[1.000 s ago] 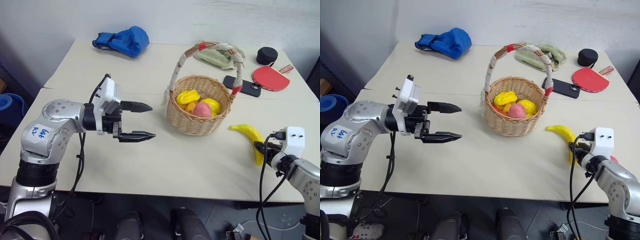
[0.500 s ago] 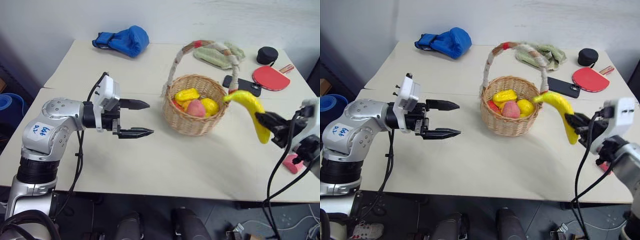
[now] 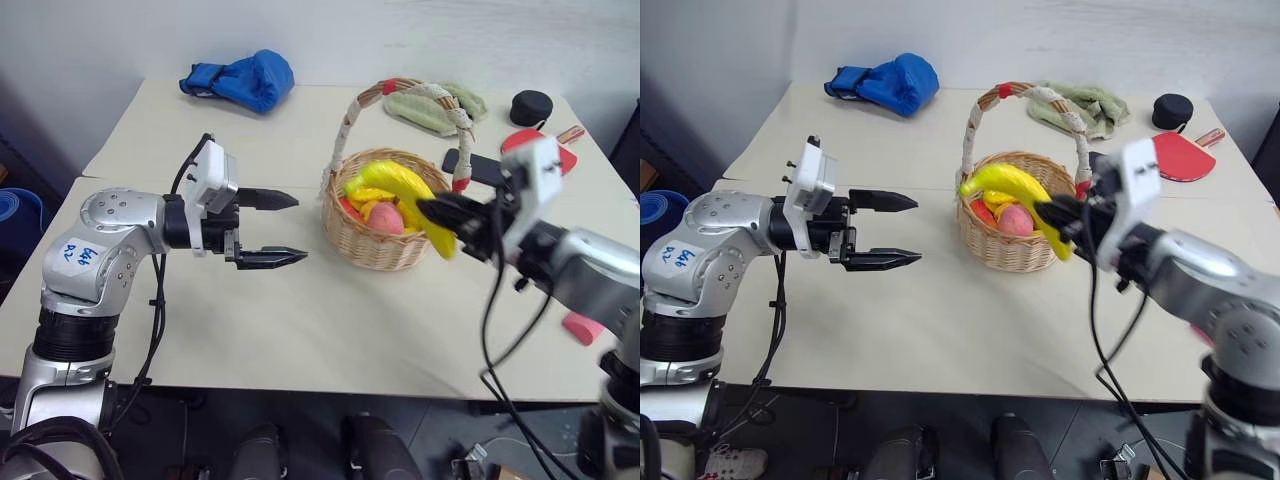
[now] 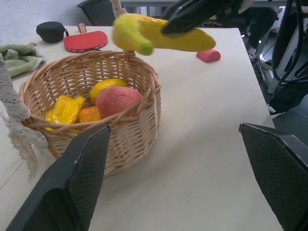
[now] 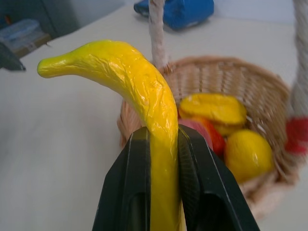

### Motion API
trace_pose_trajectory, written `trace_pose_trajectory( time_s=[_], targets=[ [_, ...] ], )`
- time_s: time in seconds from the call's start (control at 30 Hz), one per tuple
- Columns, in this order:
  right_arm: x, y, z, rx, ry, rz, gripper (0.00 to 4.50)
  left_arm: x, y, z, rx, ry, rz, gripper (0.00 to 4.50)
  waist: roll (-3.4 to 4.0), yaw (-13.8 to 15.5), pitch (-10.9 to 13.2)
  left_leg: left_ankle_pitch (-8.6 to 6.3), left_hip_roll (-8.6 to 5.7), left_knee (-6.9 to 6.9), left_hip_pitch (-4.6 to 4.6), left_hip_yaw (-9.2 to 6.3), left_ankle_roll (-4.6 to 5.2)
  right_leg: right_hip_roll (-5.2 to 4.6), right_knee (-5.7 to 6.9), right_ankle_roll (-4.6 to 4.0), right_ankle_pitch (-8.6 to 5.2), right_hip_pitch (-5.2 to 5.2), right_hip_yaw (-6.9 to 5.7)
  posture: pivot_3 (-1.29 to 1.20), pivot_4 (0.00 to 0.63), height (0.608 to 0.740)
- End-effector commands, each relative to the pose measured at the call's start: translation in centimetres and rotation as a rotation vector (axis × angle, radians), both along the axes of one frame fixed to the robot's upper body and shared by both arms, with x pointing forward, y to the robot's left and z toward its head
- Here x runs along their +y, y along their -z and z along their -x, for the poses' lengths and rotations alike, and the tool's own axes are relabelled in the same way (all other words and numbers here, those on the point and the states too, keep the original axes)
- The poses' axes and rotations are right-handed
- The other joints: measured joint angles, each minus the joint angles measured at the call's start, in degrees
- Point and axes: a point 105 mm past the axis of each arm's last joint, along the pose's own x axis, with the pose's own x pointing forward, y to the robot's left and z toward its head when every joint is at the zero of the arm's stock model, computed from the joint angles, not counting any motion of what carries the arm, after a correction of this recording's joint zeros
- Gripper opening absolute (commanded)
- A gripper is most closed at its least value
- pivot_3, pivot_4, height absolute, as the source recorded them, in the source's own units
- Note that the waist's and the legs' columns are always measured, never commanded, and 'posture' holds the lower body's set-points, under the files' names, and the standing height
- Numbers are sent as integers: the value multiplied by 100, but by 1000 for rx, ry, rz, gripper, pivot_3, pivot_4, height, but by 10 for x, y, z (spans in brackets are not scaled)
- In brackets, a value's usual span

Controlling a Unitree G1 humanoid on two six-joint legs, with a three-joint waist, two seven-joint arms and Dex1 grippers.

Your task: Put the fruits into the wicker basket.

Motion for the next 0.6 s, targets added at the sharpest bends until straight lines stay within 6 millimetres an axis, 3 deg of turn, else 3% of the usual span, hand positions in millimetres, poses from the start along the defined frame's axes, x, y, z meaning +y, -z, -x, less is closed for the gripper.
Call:
trace_pose_trajectory(
  time_s=[0.03, 0.2, 0.23, 0.3, 0.47, 0.57, 0.6],
  targets=[
    [4, -11, -27, -86, 85, 33, 414, 1, -12, 0, -61, -6, 7, 4500, 0, 1, 0, 0, -1, 2, -12, 3, 0, -2, 8, 0, 0, -18, 2, 0, 150, 740],
    [6, 5, -64, -81, 176, 86, 414, 0, -16, -2, -69, -19, 28, 4500, 0, 27, 0, 6, -1, 19, -75, 3, 5, -4, 25, 1, 1, -79, -3, 0, 150, 740],
    [6, 7, -68, -77, 186, 78, 1131, -1, -16, -2, -70, -19, 29, 4500, 0, 29, 0, 6, -1, 20, -77, 3, 5, -4, 26, 2, 1, -81, -3, 0, 150, 740],
    [11, 10, -69, -78, 164, 69, 1719, -1, -17, -2, -73, -20, 33, 4500, 0, 29, 0, 6, -1, 19, -80, 4, 5, -4, 26, 3, 2, -83, -3, 0, 150, 740],
    [10, -4, -42, -132, 104, 49, 3408, -2, -24, -3, -83, -29, 66, 4500, 0, 57, 0, 6, 2, 18, -84, -1, 4, -4, 41, 4, 2, -91, -10, 0, 150, 740],
    [1, -24, -11, -185, 64, 27, 4455, -3, -29, -5, -83, -34, 102, 4500, 0, 83, 0, 5, 1, 18, -85, -3, 3, -5, 44, 5, 3, -90, -12, 0, 150, 740],
    [-3, -29, 1, -195, 52, 13, 4455, -4, -30, -5, -83, -33, 107, 4500, 0, 83, 0, 5, 1, 18, -85, -4, 3, -7, 44, 6, 3, -90, -14, 0, 150, 740]
  ],
)
